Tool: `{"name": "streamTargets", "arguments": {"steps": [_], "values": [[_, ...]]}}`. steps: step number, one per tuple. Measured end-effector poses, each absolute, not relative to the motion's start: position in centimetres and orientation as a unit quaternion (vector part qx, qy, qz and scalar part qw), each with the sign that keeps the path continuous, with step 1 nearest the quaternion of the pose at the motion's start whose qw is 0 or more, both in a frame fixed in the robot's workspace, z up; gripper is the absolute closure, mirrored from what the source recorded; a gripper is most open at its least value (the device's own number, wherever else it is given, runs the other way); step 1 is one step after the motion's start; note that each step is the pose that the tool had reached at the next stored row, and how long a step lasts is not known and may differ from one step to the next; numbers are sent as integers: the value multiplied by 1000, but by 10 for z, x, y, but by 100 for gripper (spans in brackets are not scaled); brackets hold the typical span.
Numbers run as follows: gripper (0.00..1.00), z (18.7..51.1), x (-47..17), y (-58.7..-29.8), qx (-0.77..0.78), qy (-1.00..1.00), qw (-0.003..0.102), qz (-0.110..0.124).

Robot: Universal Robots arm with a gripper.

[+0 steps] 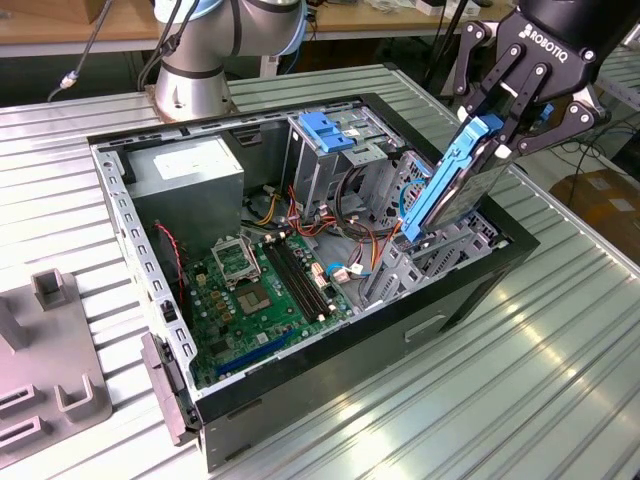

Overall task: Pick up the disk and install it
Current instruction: 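Insert the disk into the insertion slot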

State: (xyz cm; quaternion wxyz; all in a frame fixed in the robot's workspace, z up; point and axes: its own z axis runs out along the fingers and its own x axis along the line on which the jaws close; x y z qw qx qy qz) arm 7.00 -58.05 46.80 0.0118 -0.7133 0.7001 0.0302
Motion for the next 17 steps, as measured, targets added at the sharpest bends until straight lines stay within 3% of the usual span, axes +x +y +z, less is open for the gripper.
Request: {"name": "streamTargets", "arguments": {"steps": [5, 10, 17], "values": [[63, 465, 70, -581, -713, 701, 12, 29], [63, 462, 70, -581, -713, 701, 4, 20], [63, 461, 70, -579, -696, 717, 4, 19]]}}
